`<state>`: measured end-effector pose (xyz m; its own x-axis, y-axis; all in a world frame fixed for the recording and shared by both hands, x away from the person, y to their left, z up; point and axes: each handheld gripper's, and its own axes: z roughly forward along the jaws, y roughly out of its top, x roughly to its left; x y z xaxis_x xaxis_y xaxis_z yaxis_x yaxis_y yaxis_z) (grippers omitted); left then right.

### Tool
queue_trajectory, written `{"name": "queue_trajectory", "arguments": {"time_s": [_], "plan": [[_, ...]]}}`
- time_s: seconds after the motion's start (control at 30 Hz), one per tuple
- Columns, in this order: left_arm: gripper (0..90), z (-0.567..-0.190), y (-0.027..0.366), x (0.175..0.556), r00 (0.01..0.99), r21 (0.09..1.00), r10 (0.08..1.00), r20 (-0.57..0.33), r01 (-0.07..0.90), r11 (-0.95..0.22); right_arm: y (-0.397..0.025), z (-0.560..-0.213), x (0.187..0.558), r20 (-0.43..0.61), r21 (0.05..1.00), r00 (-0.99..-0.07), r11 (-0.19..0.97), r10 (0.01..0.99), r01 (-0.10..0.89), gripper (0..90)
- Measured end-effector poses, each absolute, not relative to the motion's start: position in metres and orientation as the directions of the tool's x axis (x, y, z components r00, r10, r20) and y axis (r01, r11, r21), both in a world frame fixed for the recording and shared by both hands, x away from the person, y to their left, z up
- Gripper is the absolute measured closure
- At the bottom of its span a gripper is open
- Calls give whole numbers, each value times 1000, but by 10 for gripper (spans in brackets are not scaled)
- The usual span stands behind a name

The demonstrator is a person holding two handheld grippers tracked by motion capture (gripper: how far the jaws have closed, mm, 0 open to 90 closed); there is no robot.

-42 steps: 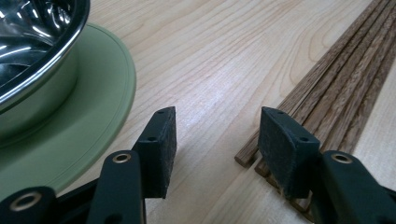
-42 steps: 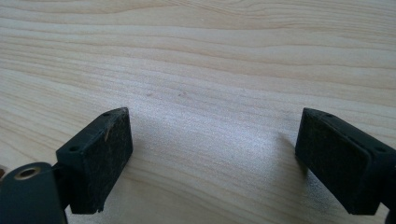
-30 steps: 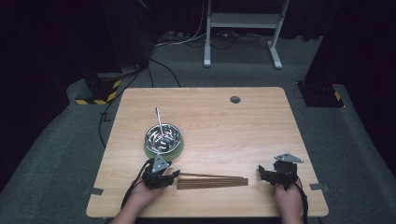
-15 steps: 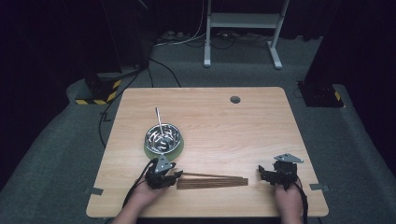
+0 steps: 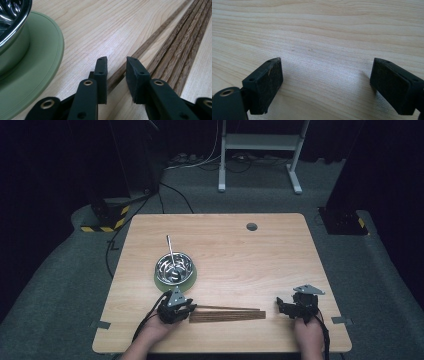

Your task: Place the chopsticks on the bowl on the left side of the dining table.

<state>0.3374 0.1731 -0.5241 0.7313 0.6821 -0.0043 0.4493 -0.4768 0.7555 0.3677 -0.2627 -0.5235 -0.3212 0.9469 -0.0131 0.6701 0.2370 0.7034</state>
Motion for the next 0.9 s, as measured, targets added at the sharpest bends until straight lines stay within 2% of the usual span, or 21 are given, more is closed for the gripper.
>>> {"name": "queue_trajectory", "arguments": {"time_s": [0.5, 0.57, 0.67, 0.9], "plan": [[813, -522, 177, 337, 734, 752, 679, -16, 456, -475, -262, -524, 368, -16, 711, -316, 233, 949, 663, 108], [812, -522, 176, 337, 734, 756, 679, -19, 455, -471, -262, -524, 368, -16, 709, -317, 234, 948, 665, 107], [754, -522, 174, 339, 732, 763, 680, -27, 454, -459, -263, -523, 368, -12, 702, -322, 238, 947, 672, 108], [742, -524, 162, 347, 725, 769, 688, -38, 461, -443, -263, -523, 367, -12, 701, -324, 239, 946, 672, 110]]}}
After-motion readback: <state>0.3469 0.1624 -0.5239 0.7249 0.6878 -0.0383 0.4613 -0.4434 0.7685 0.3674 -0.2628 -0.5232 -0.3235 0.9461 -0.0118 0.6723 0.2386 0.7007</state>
